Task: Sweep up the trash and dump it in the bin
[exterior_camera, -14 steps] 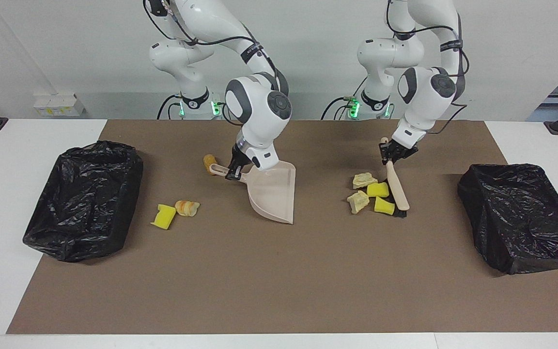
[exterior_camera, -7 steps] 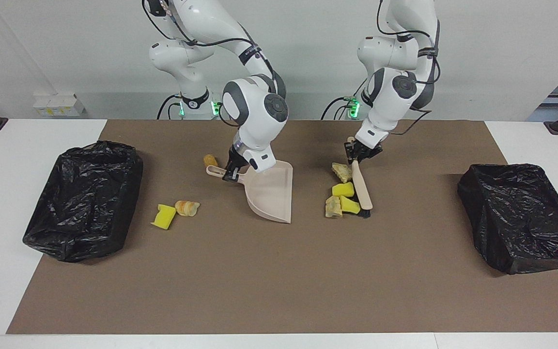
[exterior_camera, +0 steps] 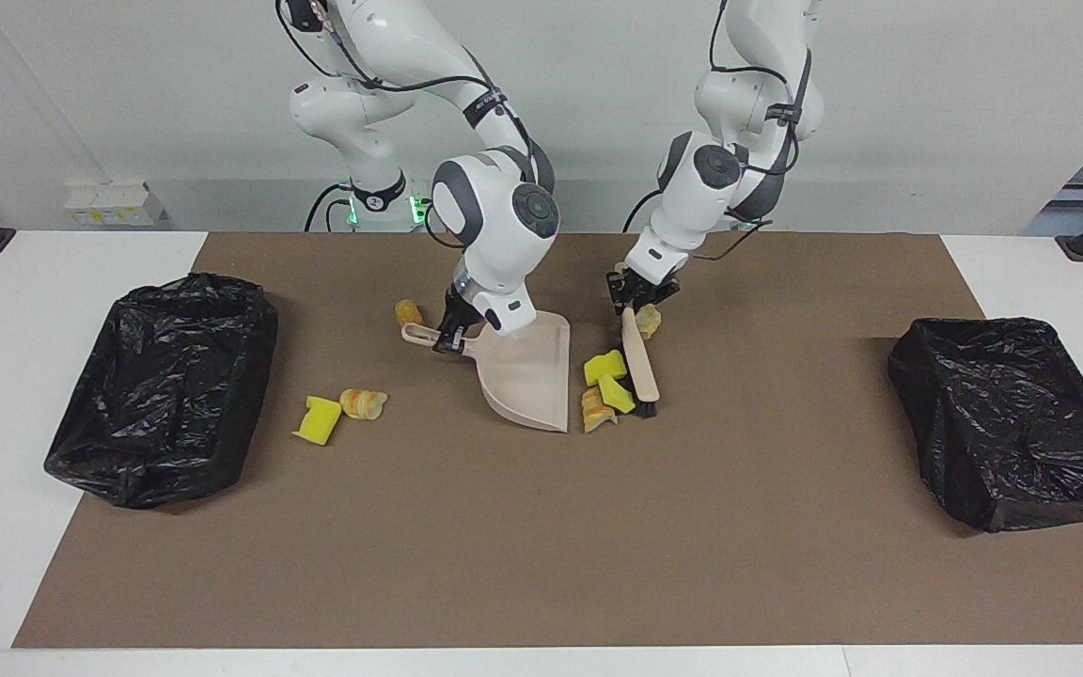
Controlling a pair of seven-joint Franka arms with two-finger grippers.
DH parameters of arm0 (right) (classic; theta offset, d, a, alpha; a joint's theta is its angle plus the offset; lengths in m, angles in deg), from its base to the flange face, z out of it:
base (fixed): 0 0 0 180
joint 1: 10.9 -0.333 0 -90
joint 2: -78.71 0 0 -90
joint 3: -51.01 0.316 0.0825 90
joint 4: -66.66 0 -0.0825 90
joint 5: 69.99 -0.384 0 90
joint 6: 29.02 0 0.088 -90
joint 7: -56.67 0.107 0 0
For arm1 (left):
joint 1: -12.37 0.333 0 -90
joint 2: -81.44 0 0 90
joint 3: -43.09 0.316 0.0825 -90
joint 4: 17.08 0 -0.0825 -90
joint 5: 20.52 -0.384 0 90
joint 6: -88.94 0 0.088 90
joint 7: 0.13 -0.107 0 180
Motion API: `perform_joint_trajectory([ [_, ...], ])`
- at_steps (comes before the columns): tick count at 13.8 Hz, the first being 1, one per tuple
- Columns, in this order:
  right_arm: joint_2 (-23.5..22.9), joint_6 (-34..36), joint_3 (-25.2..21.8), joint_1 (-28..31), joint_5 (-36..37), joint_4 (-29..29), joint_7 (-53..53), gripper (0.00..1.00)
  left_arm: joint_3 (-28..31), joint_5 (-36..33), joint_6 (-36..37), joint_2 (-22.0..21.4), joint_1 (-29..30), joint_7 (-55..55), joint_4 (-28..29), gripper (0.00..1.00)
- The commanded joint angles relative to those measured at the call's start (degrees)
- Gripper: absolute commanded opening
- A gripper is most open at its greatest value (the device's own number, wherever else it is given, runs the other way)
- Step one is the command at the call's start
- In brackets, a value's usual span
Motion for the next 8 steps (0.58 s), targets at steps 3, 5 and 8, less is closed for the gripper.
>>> perform_joint_trajectory([
  [3,0.8,-2.4,0.6,0.5,-0.7,-1.7,-0.5,0.00,-5.6,4.2,-1.1,6.4,-0.8,0.4,-6.8,0.00],
  [5,0.8,-2.6,0.6,0.5,-0.7,-1.8,-0.4,0.00,-7.9,5.0,-0.9,7.2,-0.8,0.4,-9.2,0.00],
  [8,0.8,-2.7,0.6,0.5,-1.4,-1.9,-0.4,0.00,-9.8,7.8,1.8,6.0,-0.8,0.7,-11.9,0.00],
])
